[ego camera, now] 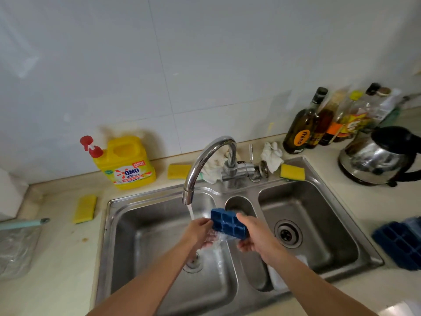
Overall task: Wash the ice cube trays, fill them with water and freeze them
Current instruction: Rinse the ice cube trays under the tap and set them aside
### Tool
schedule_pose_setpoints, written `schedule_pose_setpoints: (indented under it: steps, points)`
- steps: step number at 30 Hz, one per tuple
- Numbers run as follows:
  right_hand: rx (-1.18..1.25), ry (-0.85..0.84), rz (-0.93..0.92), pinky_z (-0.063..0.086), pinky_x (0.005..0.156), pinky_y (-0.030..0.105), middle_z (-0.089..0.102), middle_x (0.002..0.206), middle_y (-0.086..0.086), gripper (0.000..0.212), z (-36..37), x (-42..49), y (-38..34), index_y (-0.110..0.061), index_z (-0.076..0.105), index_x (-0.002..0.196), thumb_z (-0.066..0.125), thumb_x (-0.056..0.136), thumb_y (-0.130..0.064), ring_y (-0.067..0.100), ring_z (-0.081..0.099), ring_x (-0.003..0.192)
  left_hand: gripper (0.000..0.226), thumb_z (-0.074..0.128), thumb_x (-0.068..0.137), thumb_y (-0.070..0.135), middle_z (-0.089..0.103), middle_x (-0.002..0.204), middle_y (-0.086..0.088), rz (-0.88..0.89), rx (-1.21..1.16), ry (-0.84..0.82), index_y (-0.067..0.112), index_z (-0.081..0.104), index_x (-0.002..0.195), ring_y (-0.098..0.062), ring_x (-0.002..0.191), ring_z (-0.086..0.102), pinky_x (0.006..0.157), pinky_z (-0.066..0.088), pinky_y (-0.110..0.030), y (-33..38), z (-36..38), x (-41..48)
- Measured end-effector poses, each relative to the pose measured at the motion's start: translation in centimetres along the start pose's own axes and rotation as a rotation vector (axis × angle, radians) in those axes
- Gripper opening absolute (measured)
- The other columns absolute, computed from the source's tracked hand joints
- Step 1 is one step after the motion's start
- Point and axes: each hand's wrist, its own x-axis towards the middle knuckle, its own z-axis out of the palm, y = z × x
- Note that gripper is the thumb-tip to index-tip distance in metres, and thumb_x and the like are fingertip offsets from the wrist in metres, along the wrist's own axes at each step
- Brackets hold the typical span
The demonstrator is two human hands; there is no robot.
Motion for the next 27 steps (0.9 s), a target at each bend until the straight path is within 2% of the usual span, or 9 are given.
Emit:
schedule_pose_setpoints:
  steps: [6, 10, 12, 15, 17, 19, 22, 24, 27]
  points:
    - [-0.151, 0.059, -0.166, 0.059, 0.06, 0.034, 0.074, 0.093, 0.009, 0.012, -4.4, 0.2, -0.6, -0.026, 0.066, 0.101, 0.064, 0.097, -0.037, 0.016, 0.066, 0.057, 0.018, 0.053, 0.104, 0.019, 0.071, 0.092, -0.013, 0.027, 0.028, 0.045, 0.008, 0.067, 0.108, -0.019, 0.071, 0.067, 0.058, 0.054, -0.025, 0.5, 3.6, 0.0]
    - [-0.201, 0.05, -0.277, 0.053, 0.056, 0.03, 0.072, 0.085, 0.004, 0.01, -8.5, -0.1, -1.1, -0.028, 0.066, 0.105, 0.063, 0.097, -0.034, 0.01, 0.061, 0.057, 0.016, 0.055, 0.103, 0.016, 0.07, 0.083, -0.012, 0.025, -0.005, 0.093, 0.005, 0.066, 0.099, -0.02, 0.065, 0.065, 0.055, 0.051, -0.028, 0.9, 6.9, 0.0]
    - [-0.274, 0.059, -0.348, 0.054, 0.064, 0.036, 0.071, 0.084, -0.002, 0.011, -10.9, -0.5, -1.6, -0.033, 0.065, 0.105, 0.064, 0.095, -0.036, 0.01, 0.063, 0.065, 0.015, 0.055, 0.103, 0.015, 0.065, 0.079, -0.011, 0.019, 0.0, 0.106, 0.007, 0.064, 0.095, -0.02, 0.062, 0.059, 0.056, 0.046, -0.028, 1.1, 9.1, -0.1]
    - [-0.374, 0.087, -0.444, 0.056, 0.077, 0.038, 0.069, 0.098, -0.007, 0.021, -14.6, -0.9, -2.3, -0.035, 0.063, 0.114, 0.065, 0.094, -0.039, 0.011, 0.065, 0.084, 0.015, 0.052, 0.103, 0.011, 0.057, 0.072, -0.008, 0.031, -0.006, 0.117, 0.007, 0.06, 0.09, -0.017, 0.053, 0.048, 0.052, 0.035, -0.022, 1.6, 12.6, -0.7]
    - [-0.398, 0.119, -0.525, 0.054, 0.081, 0.032, 0.067, 0.104, -0.005, 0.027, -16.9, -1.3, -3.1, -0.031, 0.062, 0.119, 0.066, 0.094, -0.037, 0.009, 0.064, 0.092, 0.014, 0.052, 0.104, 0.011, 0.057, 0.071, -0.007, 0.058, 0.043, 0.131, 0.007, 0.061, 0.093, -0.015, 0.053, 0.048, 0.052, 0.035, -0.021, 1.9, 14.7, -1.3]
    - [-0.355, 0.131, -0.625, 0.051, 0.076, 0.018, 0.067, 0.105, -0.007, 0.022, -19.2, -1.9, -4.1, -0.029, 0.063, 0.116, 0.067, 0.094, -0.035, 0.003, 0.064, 0.091, 0.016, 0.05, 0.103, 0.01, 0.058, 0.073, -0.007, 0.091, 0.103, 0.138, 0.008, 0.063, 0.093, -0.014, 0.055, 0.05, 0.054, 0.037, -0.023, 2.3, 16.7, -1.9]
    - [-0.27, 0.17, -0.779, 0.046, 0.071, 0.005, 0.067, 0.1, -0.018, 0.016, -22.1, -3.1, -5.9, -0.036, 0.063, 0.109, 0.067, 0.094, -0.036, -0.006, 0.062, 0.091, 0.022, 0.044, 0.101, 0.004, 0.057, 0.076, -0.011, 0.133, 0.172, 0.151, 0.007, 0.063, 0.089, -0.018, 0.058, 0.05, 0.056, 0.035, -0.025, 2.8, 19.2, -2.4]
    - [-0.284, 0.232, -0.887, 0.045, 0.073, 0.003, 0.062, 0.103, -0.03, 0.025, -23.7, -3.5, -6.4, -0.041, 0.059, 0.114, 0.064, 0.09, -0.046, -0.01, 0.06, 0.097, 0.024, 0.045, 0.1, 0.003, 0.061, 0.078, -0.01, 0.153, 0.236, 0.167, 0.007, 0.066, 0.088, -0.019, 0.063, 0.055, 0.056, 0.038, -0.025, 3.0, 20.4, -2.6]
    - [-0.451, 0.282, -0.937, 0.05, 0.079, 0.008, 0.051, 0.115, -0.027, 0.05, -25.8, -2.9, -4.5, -0.036, 0.05, 0.137, 0.061, 0.092, -0.054, -0.005, 0.058, 0.106, 0.024, 0.049, 0.101, 0.008, 0.066, 0.078, -0.005, 0.198, 0.304, 0.177, 0.011, 0.067, 0.085, -0.012, 0.062, 0.061, 0.054, 0.047, -0.02, 3.1, 21.9, -2.9]
